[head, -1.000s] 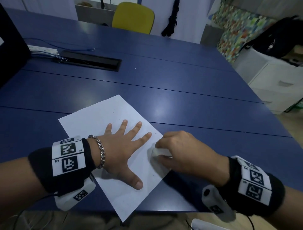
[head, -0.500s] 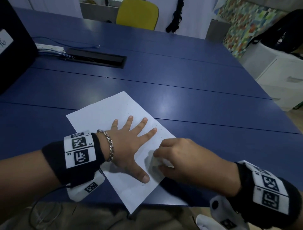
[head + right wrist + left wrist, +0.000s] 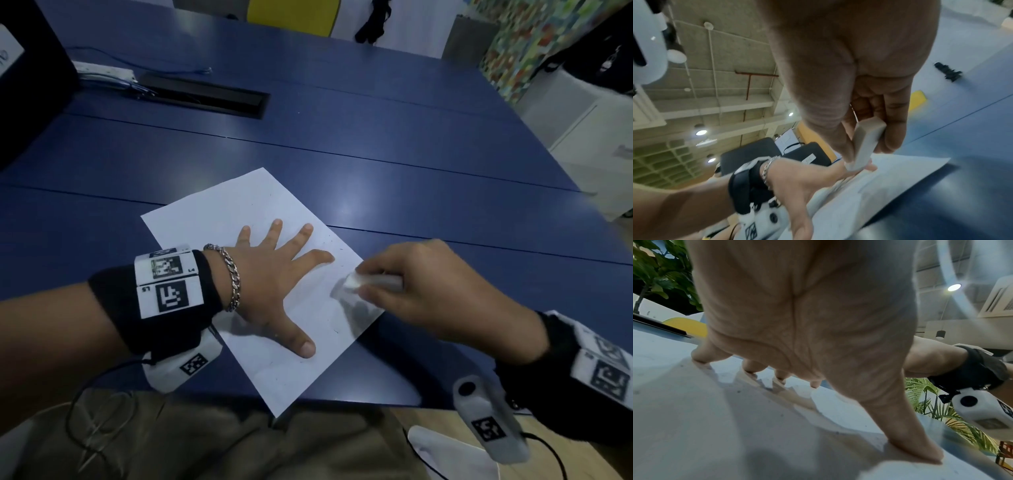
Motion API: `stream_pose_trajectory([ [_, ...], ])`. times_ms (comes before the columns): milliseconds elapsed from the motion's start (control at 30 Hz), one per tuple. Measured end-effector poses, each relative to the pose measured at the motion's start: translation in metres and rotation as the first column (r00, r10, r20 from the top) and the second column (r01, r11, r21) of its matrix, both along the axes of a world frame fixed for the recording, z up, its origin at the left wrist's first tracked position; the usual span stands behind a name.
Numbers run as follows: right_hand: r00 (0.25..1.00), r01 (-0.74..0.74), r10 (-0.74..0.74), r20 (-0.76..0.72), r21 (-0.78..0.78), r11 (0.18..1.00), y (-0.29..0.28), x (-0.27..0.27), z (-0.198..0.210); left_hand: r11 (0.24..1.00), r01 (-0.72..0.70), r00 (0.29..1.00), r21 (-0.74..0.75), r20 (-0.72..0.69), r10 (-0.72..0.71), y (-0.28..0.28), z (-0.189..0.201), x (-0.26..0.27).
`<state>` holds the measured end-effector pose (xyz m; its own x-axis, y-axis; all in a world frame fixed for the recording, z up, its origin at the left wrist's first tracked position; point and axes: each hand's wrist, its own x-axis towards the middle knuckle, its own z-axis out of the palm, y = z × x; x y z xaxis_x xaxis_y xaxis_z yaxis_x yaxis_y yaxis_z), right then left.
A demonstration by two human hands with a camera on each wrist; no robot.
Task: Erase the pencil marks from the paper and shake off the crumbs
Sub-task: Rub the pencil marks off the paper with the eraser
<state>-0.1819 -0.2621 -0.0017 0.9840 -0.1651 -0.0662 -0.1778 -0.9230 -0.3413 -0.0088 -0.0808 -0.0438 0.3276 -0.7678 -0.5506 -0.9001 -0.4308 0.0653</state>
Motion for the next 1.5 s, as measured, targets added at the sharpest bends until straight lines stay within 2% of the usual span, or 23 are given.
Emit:
stream_pose_trajectory([
  [100, 0.988, -0.143, 0.138, -0.066, -0.066, 0.988, 0.008, 0.005, -0.008, 1.000, 0.001, 1.000, 0.016, 0.014, -0.001, -0.001, -0.001, 0.000],
  [233, 0.994, -0.107, 0.101, -0.048, -0.163, 0.981, 0.006, 0.012, -0.008, 0.998, 0.014, 0.999, 0.053, 0.035, -0.016, -0.002, 0.001, -0.002],
  [400, 0.965, -0.233, 0.214, -0.154, -0.116, 0.966, 0.027, -0.003, -0.007, 0.998, 0.017, 1.000, 0.055, 0.024, -0.018, -0.001, 0.003, -0.002],
  [567, 0.995, -0.021, 0.003, -0.103, -0.176, 0.984, 0.002, -0.014, 0.003, 0.997, 0.051, 0.999, 0.050, 0.010, -0.051, 0.007, 0.007, 0.002],
  [633, 0.992, 0.004, -0.023, -0.120, -0.161, 0.987, 0.003, -0.023, -0.001, 0.995, 0.087, 0.996, 0.052, 0.029, -0.088, 0.011, 0.011, -0.001],
  [800, 0.986, -0.020, -0.009, -0.167, -0.170, 0.985, 0.013, -0.027, 0.000, 0.997, 0.080, 0.997, -0.020, -0.013, -0.081, 0.005, 0.011, -0.023],
  [967, 0.988, -0.084, 0.068, -0.138, -0.114, 0.990, 0.020, -0.010, -0.002, 0.998, 0.057, 0.998, -0.022, 0.019, -0.056, 0.006, 0.002, -0.028],
  [1100, 0.992, -0.103, 0.092, -0.086, -0.135, 0.985, 0.027, -0.007, -0.008, 0.999, 0.040, 0.999, -0.008, 0.020, -0.040, 0.005, 0.001, -0.029],
  [1233, 0.951, -0.287, 0.263, -0.164, -0.150, 0.946, 0.048, -0.026, -0.013, 0.999, 0.043, 0.999, -0.003, 0.024, -0.043, 0.006, 0.000, -0.028],
  [1300, 0.965, -0.227, 0.203, -0.166, -0.144, 0.963, 0.035, -0.018, -0.011, 0.999, 0.042, 0.999, 0.006, 0.025, -0.042, 0.005, 0.001, -0.028],
  [1400, 0.988, -0.139, 0.125, -0.088, -0.189, 0.972, 0.023, -0.011, -0.009, 0.999, 0.029, 0.999, 0.020, 0.018, -0.029, 0.004, 0.001, -0.028],
  [1467, 0.975, -0.221, 0.209, -0.073, -0.239, 0.946, 0.037, -0.016, -0.010, 1.000, 0.023, 1.000, 0.019, 0.012, -0.023, 0.004, 0.001, -0.028],
  [1500, 0.962, -0.270, 0.255, -0.096, -0.214, 0.939, 0.045, -0.021, -0.012, 0.999, 0.024, 1.000, 0.021, 0.015, -0.025, 0.004, 0.001, -0.029],
])
